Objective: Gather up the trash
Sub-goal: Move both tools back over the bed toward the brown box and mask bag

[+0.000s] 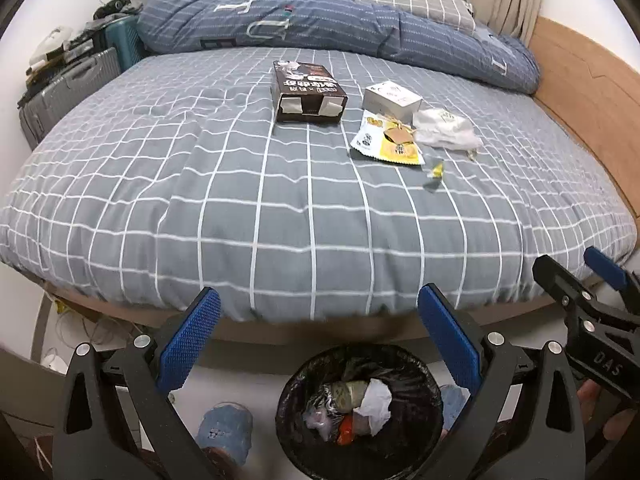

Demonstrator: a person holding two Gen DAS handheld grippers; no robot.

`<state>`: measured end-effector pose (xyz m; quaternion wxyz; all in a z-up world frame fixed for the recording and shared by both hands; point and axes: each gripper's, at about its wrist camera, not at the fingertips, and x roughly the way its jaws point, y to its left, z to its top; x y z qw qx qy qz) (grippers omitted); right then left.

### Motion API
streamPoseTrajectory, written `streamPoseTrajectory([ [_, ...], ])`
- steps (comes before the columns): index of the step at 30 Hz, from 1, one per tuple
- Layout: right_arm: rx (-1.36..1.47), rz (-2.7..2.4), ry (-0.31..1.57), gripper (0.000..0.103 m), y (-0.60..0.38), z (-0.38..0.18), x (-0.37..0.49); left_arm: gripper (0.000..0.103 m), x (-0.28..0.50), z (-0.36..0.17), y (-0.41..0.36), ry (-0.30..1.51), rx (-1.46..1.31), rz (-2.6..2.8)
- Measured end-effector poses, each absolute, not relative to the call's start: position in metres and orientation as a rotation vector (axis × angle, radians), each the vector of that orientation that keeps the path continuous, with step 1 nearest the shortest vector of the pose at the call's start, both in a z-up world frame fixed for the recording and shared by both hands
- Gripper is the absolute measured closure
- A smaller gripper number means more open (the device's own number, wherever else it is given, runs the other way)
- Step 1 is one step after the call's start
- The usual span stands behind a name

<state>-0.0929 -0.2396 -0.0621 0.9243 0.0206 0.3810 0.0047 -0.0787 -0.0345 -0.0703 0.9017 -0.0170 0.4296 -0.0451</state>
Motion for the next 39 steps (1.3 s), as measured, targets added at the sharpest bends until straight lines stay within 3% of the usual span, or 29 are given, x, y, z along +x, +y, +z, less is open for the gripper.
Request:
streamPoseTrajectory([
  [39,0.031,-0.026,0.789,0.008,-0.256,-0.062,0.108,0.006,0.135,-0.07,-0.037,0.872,-0.026,-0.015],
])
